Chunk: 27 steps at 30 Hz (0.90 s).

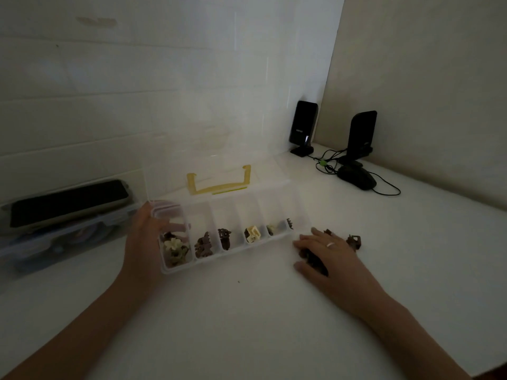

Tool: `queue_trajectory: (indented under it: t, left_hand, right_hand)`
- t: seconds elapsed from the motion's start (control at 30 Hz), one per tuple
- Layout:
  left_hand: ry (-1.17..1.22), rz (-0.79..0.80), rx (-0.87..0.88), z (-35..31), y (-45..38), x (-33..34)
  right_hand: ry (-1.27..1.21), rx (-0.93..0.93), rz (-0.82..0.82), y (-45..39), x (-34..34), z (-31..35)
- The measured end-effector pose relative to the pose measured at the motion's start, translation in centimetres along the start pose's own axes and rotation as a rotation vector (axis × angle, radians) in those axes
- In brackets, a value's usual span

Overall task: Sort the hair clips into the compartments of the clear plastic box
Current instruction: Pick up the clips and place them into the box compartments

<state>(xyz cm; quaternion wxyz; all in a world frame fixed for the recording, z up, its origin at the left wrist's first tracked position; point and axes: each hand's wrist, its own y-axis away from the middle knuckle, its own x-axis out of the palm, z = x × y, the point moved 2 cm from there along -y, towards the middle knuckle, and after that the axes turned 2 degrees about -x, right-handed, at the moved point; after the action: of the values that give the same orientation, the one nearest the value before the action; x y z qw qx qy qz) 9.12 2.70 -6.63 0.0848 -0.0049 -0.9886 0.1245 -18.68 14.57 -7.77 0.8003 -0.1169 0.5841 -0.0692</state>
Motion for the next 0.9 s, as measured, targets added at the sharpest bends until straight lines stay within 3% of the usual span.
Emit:
queue_trajectory:
  t: [0.07, 0.2, 0.37, 0.47, 0.9]
  left_hand:
    - [-0.051, 0.007, 0.081, -0.2, 0.2, -0.2]
    - [-0.013, -0.005, 0.047, 0.0, 0.2, -0.2]
    - [-0.071, 0.023, 0.111, -0.5, 0.4, 0.0]
    - [-0.026, 0.006, 0.044, -0.4, 0.5, 0.0]
    - [-0.103, 0.027, 0.114, -0.6, 0.1, 0.0]
  right_hand:
    - [-0.095, 0.046, -0.045, -0.4, 0.2, 0.2]
    - [-0.164, 0.094, -0.039, -0.9, 0.7, -0.3]
    - [-0.075, -0.061, -0.206, -1.2, 0.1, 0.0]
    - [-0.076, -0.093, -0.321, -1.0, -0.1, 0.2]
    - [-0.851, -0.040, -0.328, -1.9, -1.1, 3.4]
